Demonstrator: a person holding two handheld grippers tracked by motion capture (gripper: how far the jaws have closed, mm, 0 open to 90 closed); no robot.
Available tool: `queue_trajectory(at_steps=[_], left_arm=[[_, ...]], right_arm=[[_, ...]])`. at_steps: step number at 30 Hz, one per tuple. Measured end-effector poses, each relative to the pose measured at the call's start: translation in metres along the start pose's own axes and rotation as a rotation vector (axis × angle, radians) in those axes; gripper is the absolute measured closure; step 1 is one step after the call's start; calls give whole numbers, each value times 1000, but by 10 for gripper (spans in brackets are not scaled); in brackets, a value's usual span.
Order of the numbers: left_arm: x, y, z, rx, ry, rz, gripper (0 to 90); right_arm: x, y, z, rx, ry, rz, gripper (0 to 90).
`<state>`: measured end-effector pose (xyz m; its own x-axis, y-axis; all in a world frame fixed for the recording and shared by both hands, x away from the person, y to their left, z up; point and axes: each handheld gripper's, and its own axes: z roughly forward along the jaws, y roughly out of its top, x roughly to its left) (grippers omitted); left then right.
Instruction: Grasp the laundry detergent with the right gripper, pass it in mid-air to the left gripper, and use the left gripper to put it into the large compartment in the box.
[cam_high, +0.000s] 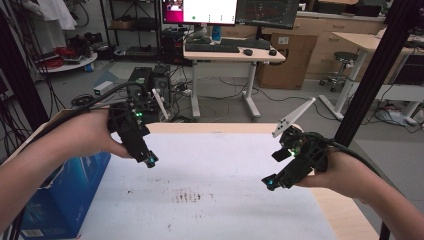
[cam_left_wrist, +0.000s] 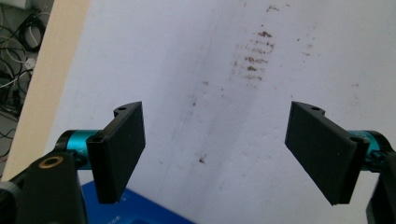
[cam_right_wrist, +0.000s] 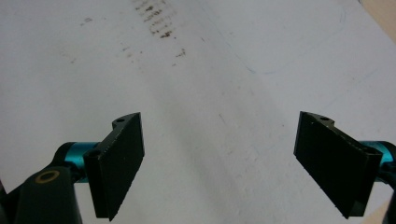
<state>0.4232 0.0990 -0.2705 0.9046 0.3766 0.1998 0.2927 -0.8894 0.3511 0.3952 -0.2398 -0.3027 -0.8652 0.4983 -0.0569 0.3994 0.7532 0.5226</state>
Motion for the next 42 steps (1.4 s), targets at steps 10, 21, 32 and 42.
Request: queue_trajectory(at_steps=[10,21,32,42], left_arm=[[-14,8,21,-6,-22,22,204],[-17,4,25,5,-26,13,204],[-17,1,27,6,-34,-2,204],[-18,-2,28,8,-35,-9,204]], right_arm=[[4,4,5,25,37,-21,153],[5,6,7,39,53,-32,129],[5,7,10,52,54,-36,129],[6,9,12,52,57,-39,129]])
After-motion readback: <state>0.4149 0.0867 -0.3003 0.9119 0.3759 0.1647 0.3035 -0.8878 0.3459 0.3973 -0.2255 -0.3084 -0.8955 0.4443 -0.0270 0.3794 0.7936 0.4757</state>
